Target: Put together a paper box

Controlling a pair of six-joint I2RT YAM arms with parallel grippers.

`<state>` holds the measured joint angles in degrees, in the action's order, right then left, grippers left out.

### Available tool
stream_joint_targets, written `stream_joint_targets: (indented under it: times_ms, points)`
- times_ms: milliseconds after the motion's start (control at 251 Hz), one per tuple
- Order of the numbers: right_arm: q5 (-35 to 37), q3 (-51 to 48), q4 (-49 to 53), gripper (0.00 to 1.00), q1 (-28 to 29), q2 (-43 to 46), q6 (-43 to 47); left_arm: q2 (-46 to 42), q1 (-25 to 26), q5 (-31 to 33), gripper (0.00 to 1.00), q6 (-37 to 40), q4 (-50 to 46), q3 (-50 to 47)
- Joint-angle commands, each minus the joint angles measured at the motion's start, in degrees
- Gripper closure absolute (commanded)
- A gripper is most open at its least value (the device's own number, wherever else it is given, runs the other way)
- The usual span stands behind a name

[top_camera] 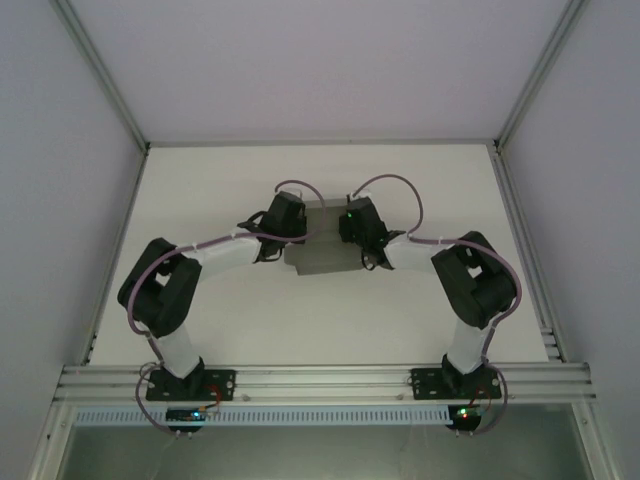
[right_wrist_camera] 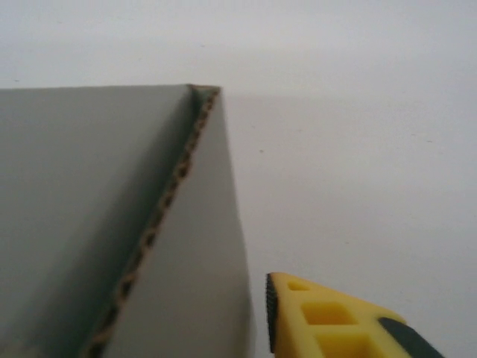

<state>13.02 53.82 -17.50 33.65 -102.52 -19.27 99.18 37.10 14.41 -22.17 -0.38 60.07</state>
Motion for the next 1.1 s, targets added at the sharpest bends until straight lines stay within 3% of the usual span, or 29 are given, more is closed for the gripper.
stream_joint_targets:
  times_ms: [0, 64, 200, 475, 583, 730, 910, 1002, 1098]
  points:
    - [-0.43, -0.07, -2.25, 0.81, -1.26, 0.68, 0.74, 0.23, -0.18, -0.5, 1.0, -0.28, -2.22, 0.98]
    - [1.69, 0.68, -1.06, 0.87, -1.32, -0.15, 0.84, 0.05, -0.06, -0.79, 1.0, -0.32, -2.17, 1.02]
    - [16.24, 2.31, 2.75, 1.0, -0.63, -1.83, -2.79, 0.14, 0.16, 2.37, 1.0, -3.63, -4.24, 1.91]
    - [40.68, 7.67, 21.45, 1.0, -0.97, -3.61, -14.12, -0.74, -0.75, 8.01, 1.0, -7.52, -6.71, 1.51]
    - [46.3, 13.45, 37.65, 1.0, -1.33, -5.92, -27.21, -0.41, -0.91, 7.71, 1.0, -8.01, -6.82, 1.86]
    - [48.41, 19.6, 48.23, 1.0, -0.95, -9.73, -33.71, 0.93, -0.87, 7.01, 1.0, -8.47, -7.59, 3.04]
    - [46.73, 19.14, 46.32, 1.0, -1.21, -9.48, -34.84, 0.8, -0.89, 7.0, 1.0, -9.18, -7.84, 3.5]
    - [40.91, 15.08, 35.18, 1.0, -1.7, -7.24, -27.41, 0.72, -0.94, 6.21, 1.0, -8.61, -7.55, 3.45]
    - [32.37, 5.3, 15.34, 0.99, -1.65, -2.96, -17.27, 0.89, -0.92, 4.55, 1.0, -7.15, -6.92, 3.4]
